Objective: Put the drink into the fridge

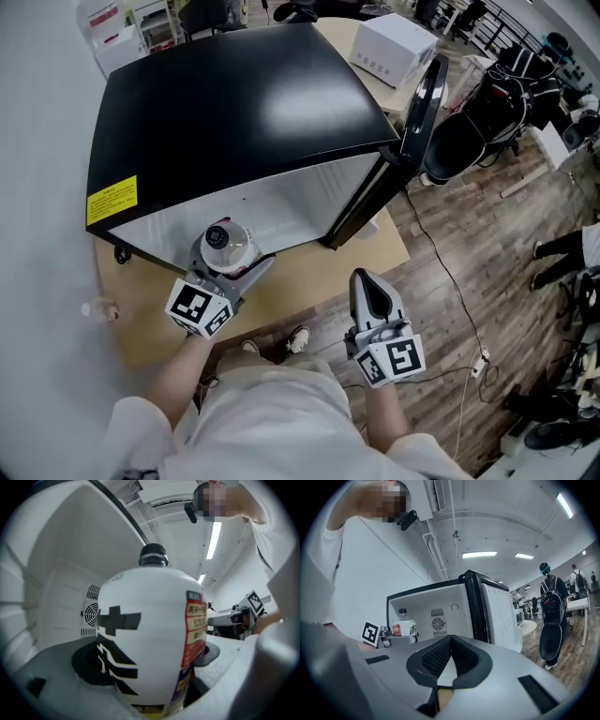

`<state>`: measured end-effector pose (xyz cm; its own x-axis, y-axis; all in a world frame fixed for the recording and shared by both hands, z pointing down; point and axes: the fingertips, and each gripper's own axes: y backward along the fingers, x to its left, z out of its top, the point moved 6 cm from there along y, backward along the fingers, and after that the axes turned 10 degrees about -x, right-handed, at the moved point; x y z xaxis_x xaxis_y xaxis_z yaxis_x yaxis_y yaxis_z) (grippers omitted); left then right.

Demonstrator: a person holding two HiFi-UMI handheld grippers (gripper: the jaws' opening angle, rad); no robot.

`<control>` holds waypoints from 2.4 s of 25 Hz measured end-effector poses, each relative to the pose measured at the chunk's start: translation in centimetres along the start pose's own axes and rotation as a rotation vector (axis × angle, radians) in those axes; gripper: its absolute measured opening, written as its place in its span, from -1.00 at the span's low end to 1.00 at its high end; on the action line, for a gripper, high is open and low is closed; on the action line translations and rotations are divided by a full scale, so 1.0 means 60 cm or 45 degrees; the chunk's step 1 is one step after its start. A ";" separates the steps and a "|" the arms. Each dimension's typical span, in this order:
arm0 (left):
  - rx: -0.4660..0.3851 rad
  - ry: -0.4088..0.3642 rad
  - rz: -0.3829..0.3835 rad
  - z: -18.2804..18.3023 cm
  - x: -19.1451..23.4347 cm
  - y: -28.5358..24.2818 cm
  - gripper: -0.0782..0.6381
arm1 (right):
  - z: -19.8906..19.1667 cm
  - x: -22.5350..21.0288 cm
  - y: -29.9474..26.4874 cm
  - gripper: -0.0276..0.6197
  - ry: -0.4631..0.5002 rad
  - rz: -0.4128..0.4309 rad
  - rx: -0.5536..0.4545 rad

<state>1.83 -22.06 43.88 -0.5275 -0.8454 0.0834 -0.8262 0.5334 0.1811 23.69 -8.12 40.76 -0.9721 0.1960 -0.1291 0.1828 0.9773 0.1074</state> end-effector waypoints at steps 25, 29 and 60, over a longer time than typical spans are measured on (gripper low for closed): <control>0.069 -0.064 0.021 -0.166 0.102 -0.146 0.50 | -0.052 0.042 0.115 -0.91 0.010 -0.127 0.147; 0.085 -0.079 0.028 -0.179 0.112 -0.167 0.50 | -0.053 0.040 0.137 -0.91 0.015 -0.154 0.159; 0.186 -0.135 0.020 -0.234 0.126 -0.181 0.61 | -0.060 0.004 0.171 -0.91 0.031 -0.206 0.217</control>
<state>9.57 -34.63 56.32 -0.5524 -0.8333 -0.0203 -0.8333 0.5516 0.0359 24.82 1.67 45.39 -0.9936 0.0355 -0.1074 0.0444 0.9957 -0.0813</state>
